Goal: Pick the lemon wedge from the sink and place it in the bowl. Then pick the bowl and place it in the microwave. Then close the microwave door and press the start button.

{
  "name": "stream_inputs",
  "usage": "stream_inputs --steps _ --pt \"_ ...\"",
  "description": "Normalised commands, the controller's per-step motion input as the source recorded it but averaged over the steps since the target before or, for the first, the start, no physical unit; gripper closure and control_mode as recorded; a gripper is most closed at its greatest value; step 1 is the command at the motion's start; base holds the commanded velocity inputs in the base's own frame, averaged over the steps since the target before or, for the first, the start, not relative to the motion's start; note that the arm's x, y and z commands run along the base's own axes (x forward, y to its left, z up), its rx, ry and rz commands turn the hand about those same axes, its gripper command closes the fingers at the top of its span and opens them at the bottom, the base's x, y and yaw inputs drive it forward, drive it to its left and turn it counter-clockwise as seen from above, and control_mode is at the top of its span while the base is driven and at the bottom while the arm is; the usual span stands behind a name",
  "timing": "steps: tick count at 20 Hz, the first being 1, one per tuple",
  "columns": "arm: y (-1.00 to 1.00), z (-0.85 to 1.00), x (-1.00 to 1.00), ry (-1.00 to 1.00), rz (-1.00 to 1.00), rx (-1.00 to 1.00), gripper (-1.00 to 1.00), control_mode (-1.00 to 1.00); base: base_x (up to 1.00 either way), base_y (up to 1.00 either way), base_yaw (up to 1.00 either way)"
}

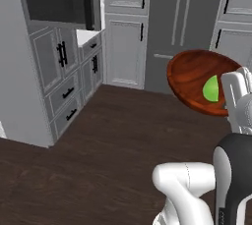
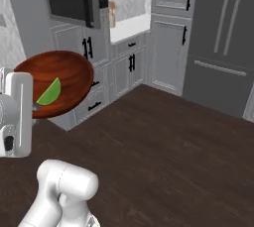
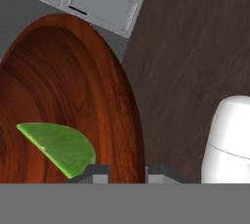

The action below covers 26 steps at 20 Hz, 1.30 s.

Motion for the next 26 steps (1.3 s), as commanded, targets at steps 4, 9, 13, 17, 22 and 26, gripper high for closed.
stream_inputs --steps 4,9,13,17,22,26 --pt "0.0 0.0 0.0 0.0 0.0 0.0 1.0 1.0 1.0 -1.0 0.4" --pt "0.0 0.0 0.0 0.0 0.0 0.0 1.0 1.0 0.97 -1.0 0.42" --pt "0.0 0.0 0.0 0.0 0.0 0.0 1.0 1.0 0.82 -1.0 0.43" --pt "0.0 0.0 0.0 0.0 0.0 0.0 1.0 1.0 0.58 -1.0 0.41" --pt "0.0 0.0 0.0 0.0 0.0 0.0 1.0 1.0 0.17 -1.0 0.37" --pt "0.0 0.0 0.0 0.0 0.0 0.0 1.0 1.0 0.35 -1.0 0.39"
